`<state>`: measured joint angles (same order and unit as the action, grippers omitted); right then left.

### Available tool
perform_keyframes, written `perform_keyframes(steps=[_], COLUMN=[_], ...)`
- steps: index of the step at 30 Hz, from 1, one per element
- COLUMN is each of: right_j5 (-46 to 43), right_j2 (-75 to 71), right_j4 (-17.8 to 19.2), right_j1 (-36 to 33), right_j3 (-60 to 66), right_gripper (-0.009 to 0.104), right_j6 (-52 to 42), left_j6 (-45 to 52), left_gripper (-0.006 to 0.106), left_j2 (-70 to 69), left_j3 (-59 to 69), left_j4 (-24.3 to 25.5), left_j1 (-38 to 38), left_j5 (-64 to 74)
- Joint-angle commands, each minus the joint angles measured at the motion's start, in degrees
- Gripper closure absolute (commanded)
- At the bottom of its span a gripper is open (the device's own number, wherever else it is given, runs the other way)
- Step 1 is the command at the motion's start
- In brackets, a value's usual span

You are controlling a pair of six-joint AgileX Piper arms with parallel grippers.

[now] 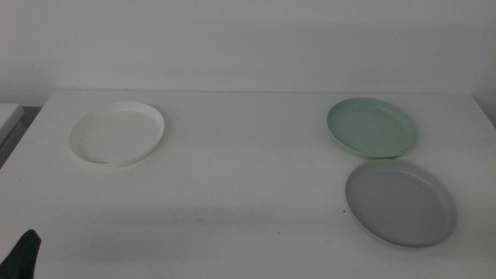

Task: Stack the three bowls on top of each other.

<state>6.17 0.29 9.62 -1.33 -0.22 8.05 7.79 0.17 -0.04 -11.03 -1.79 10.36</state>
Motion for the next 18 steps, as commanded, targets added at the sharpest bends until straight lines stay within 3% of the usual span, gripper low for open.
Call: perform_keyframes(steps=[1,5,8,12,15,18], right_j5=[-0.44,-0.43,-0.31,2.42,12.51,29.13], right_j2=[-0.29,-0.29,7.68,18.72,28.54,37.27], right_j4=[0.08,0.08,-0.31,-4.03,-7.28,-9.62], right_j1=[0.13,0.13,0.13,0.13,0.13,0.13], right_j3=[0.22,0.22,-2.24,-10.18,-19.30,-28.93], right_gripper=[0.003,0.003,0.003,0.003,0.003,0.003], right_j6=[0.10,0.10,2.83,3.22,3.22,2.83], left_j6=[-0.33,-0.33,-0.33,-0.33,-0.33,-0.33], left_gripper=[0.007,0.007,0.007,0.007,0.007,0.007], left_j2=[-0.17,-0.17,-0.17,-0.17,-0.17,-0.17], left_j3=[0.04,0.04,0.04,0.04,0.04,0.04], left_j4=[0.07,0.07,0.07,0.07,0.07,0.07], left_j1=[-0.50,-0.50,-0.50,-0.50,-0.50,-0.50], left_j5=[-0.75,-0.75,-0.75,-0.75,-0.75,-0.75])
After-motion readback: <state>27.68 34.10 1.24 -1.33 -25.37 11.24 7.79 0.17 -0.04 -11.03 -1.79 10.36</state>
